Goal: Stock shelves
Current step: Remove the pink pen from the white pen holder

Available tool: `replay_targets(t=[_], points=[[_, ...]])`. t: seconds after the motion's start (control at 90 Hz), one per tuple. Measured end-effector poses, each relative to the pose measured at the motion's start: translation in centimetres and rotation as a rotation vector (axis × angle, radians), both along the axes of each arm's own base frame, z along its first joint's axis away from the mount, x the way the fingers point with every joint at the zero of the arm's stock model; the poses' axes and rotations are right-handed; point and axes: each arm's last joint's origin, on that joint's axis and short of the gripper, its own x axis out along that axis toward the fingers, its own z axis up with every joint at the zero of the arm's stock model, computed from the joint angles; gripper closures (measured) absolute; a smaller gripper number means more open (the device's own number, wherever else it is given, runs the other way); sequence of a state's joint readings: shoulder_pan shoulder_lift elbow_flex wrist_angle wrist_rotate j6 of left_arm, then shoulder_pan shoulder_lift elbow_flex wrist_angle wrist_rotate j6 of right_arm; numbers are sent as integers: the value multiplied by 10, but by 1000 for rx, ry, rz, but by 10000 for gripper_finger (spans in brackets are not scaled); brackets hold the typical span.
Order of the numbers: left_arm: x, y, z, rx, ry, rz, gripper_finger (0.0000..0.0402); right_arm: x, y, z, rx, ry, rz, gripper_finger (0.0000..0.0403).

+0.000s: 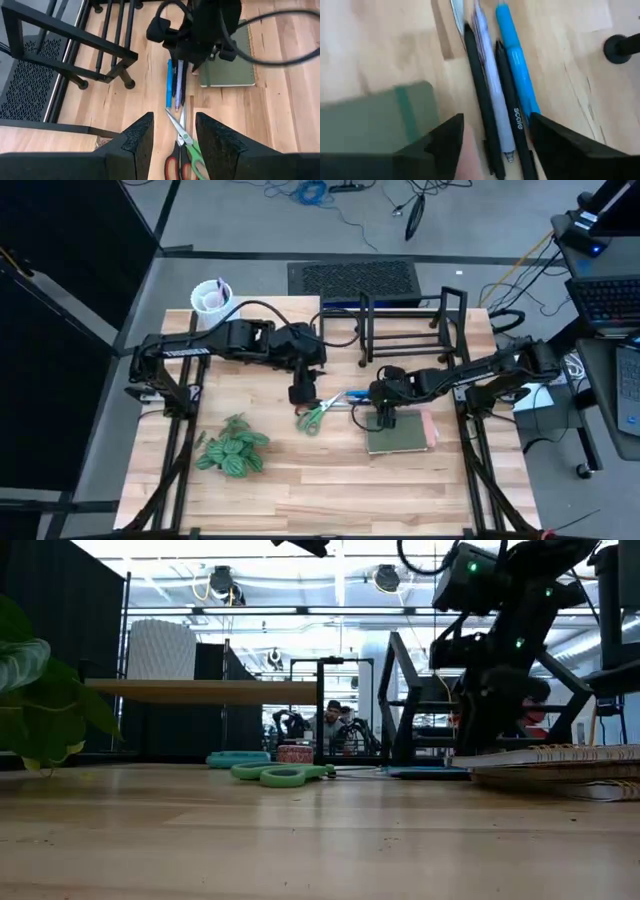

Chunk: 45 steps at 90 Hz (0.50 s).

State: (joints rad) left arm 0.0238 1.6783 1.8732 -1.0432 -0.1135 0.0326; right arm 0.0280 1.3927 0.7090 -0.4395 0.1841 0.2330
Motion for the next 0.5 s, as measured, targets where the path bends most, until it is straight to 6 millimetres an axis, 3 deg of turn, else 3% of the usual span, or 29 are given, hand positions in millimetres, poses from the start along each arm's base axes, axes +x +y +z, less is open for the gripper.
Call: replay_targets(t=[0.244,0.5], points=[[1,0,2,-14,-25,17,269,-10,4,45,72,-276,-26,171],[-18,9,18,-35,-70,113,269,-1,13,75,46,-571,73,170]])
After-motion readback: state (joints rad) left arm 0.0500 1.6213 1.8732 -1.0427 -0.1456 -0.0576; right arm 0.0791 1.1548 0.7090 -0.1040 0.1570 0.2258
